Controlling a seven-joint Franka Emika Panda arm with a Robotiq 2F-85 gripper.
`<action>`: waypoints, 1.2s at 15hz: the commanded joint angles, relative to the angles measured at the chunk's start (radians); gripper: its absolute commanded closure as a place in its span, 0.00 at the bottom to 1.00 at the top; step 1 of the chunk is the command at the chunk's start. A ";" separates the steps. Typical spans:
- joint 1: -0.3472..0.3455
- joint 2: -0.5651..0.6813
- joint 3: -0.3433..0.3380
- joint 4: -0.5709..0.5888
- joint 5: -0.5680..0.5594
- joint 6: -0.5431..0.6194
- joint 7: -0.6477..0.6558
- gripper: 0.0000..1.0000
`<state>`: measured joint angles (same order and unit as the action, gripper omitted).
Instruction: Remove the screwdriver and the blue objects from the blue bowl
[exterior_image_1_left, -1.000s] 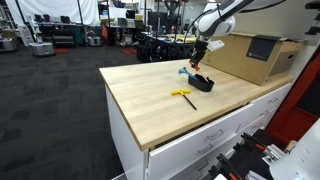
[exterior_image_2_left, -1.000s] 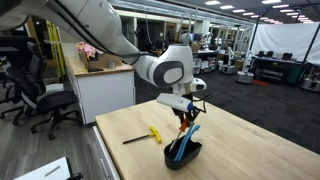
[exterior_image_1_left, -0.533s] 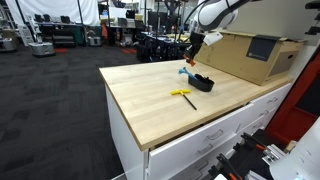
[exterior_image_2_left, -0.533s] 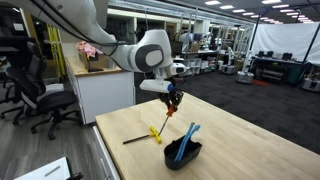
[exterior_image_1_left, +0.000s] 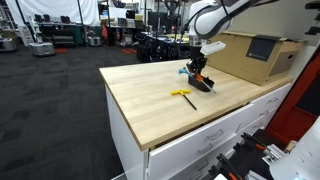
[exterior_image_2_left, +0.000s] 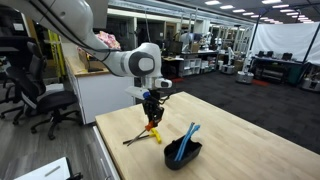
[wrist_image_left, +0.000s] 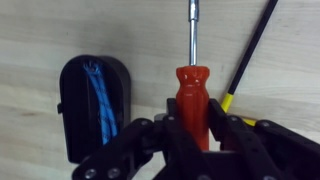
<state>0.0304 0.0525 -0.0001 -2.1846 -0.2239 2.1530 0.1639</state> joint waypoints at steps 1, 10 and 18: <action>-0.016 0.043 -0.011 0.012 0.068 -0.093 0.074 0.92; -0.045 0.206 -0.070 0.066 0.172 -0.079 0.178 0.92; -0.049 0.332 -0.085 0.170 0.162 -0.074 0.140 0.92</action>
<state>-0.0120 0.3292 -0.0824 -2.0709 -0.0692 2.0801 0.3332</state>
